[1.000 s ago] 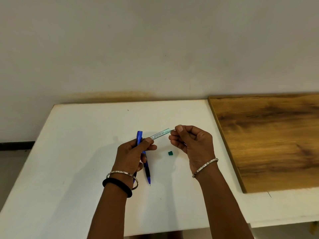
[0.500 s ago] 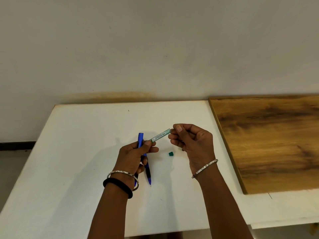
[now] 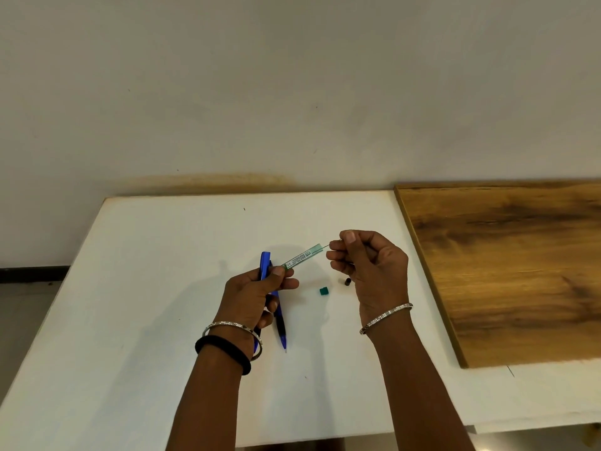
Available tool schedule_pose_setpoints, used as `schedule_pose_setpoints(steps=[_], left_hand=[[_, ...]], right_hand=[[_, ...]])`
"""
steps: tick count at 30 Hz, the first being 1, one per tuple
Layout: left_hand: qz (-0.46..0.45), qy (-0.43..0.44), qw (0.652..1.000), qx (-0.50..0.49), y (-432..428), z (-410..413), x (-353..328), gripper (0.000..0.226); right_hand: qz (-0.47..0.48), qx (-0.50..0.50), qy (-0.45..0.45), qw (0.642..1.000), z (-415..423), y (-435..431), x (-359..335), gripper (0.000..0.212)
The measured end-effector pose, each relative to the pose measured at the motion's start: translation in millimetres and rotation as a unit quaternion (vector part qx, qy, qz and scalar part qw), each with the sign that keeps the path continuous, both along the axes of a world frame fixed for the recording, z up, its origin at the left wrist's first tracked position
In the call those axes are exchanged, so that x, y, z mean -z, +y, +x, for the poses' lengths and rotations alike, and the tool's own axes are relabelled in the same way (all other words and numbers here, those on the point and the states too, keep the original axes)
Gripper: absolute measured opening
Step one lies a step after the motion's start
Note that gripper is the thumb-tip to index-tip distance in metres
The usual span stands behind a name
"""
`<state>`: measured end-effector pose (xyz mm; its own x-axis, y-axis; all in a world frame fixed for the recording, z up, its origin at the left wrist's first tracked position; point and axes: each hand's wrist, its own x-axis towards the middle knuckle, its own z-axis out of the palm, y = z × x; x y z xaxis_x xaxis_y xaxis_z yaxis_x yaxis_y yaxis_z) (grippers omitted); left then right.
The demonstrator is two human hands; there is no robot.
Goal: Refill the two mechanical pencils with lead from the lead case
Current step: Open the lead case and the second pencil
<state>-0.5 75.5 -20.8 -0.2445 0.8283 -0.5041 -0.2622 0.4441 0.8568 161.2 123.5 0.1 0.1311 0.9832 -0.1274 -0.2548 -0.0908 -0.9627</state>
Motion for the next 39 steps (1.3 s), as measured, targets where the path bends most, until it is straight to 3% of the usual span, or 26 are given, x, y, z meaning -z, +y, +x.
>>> schedule_pose_setpoints(steps=[7, 12, 16, 28, 36, 39], left_hand=[[-0.007, -0.004, 1.0, -0.017, -0.5, -2.3, 0.9, 0.016], [-0.014, 0.002, 1.0, -0.025, -0.6, -0.4, -1.0, 0.016], [-0.025, 0.024, 0.999, -0.007, -0.9, 3.3, -4.2, 0.016], [-0.037, 0.123, 0.986, 0.104, -5.6, -1.6, -0.9, 0.018], [-0.006, 0.163, 0.984, 0.064, -3.0, -5.2, 1.5, 0.024], [-0.004, 0.177, 0.982, 0.069, -2.4, -3.7, 2.2, 0.024]], right_hand=[[-0.047, 0.071, 0.037, 0.996, 6.2, 1.0, -1.3, 0.013], [-0.108, -0.045, 0.065, 0.991, 4.3, -2.9, -2.0, 0.011], [-0.106, -0.093, 0.064, 0.988, -4.1, -6.0, 1.1, 0.011], [-0.034, -0.104, -0.172, 0.979, 11.0, 3.9, 22.5, 0.012], [-0.021, -0.214, -0.355, 0.91, 23.4, -0.2, 23.4, 0.012], [-0.016, -0.222, -0.385, 0.896, 19.9, -2.9, 22.7, 0.013]])
